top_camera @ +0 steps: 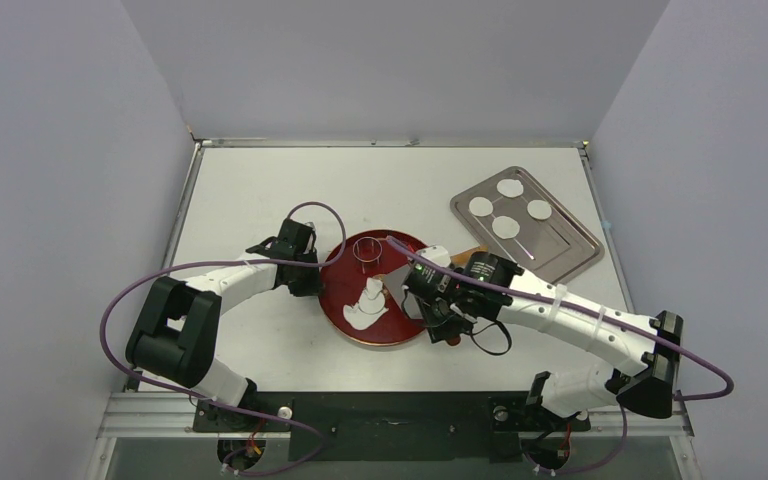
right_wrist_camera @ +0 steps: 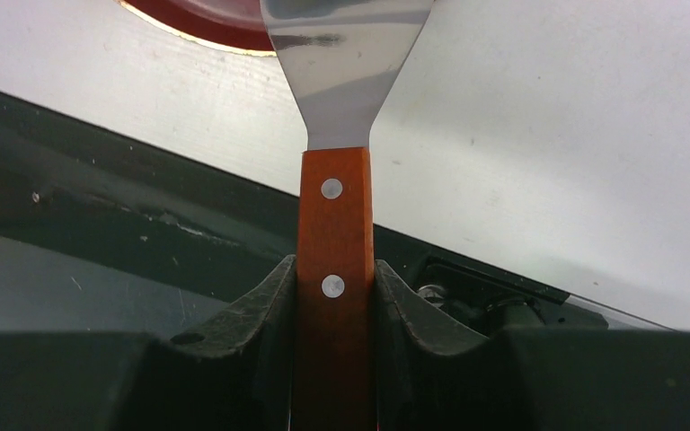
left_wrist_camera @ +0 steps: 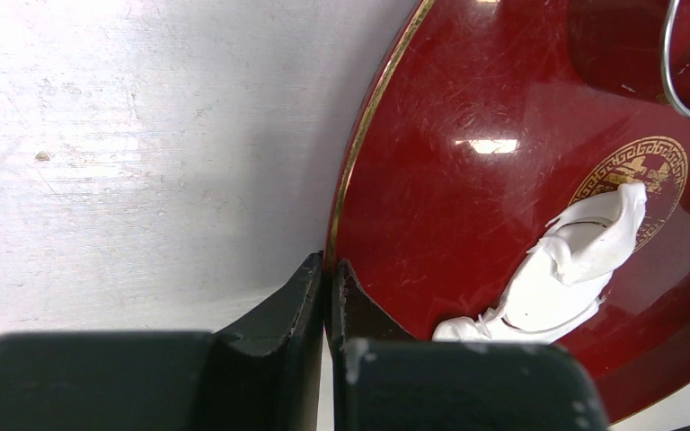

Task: Roll out the dumpling wrappers from the dough
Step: Remove the dumpling wrapper from the work surface.

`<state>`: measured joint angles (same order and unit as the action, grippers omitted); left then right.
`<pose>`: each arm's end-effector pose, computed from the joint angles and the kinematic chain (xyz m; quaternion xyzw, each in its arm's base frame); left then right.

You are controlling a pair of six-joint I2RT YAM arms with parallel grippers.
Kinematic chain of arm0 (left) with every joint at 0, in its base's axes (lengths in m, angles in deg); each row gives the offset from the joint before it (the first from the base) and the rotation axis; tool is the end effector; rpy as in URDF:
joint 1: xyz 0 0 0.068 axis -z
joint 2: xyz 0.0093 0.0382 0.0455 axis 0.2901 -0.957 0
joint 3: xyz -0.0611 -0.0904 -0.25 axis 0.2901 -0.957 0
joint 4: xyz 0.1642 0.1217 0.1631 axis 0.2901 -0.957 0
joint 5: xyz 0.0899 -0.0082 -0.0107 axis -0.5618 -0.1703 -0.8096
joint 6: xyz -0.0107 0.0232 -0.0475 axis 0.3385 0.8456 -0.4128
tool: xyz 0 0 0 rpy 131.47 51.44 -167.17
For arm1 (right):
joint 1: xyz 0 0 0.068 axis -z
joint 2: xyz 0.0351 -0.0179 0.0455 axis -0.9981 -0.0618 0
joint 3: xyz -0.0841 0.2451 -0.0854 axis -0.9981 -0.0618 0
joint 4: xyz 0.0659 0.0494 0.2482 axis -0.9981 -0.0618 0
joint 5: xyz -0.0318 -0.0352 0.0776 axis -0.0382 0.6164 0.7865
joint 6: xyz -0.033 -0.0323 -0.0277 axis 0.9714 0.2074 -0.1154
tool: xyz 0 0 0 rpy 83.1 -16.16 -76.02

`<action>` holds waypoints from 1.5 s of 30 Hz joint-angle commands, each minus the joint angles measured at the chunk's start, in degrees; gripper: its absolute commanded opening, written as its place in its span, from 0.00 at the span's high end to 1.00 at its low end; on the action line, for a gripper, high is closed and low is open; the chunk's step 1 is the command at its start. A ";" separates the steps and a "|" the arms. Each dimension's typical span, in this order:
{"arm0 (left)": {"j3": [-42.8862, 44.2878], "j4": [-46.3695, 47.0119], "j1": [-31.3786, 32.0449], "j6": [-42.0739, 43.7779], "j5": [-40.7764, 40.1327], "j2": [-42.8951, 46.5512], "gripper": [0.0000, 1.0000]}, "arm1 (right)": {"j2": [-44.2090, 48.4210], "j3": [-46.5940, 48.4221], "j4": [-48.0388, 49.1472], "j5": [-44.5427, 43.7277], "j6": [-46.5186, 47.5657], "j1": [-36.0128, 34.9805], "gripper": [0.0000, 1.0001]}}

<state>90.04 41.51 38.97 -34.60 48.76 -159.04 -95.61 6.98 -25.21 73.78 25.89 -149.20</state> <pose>0.2584 -0.1073 0.1580 -0.0688 0.9704 -0.1288 0.1923 0.1100 0.2062 0.3156 -0.1663 0.9771 0.0704 0.1128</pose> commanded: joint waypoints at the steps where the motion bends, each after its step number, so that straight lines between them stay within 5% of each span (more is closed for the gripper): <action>1: -0.24 -0.10 -0.21 1.28 -0.54 1.33 1.00 | 1.72 -0.62 -0.89 0.40 -0.93 -1.76 1.00; 45: -0.62 -0.18 -0.92 1.18 -0.63 1.76 1.00 | -2.89 -2.18 5.09 1.07 0.42 -3.53 1.00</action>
<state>89.67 41.58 38.49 -34.53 48.80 -158.87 -98.71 2.92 -22.24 75.72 26.02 -152.24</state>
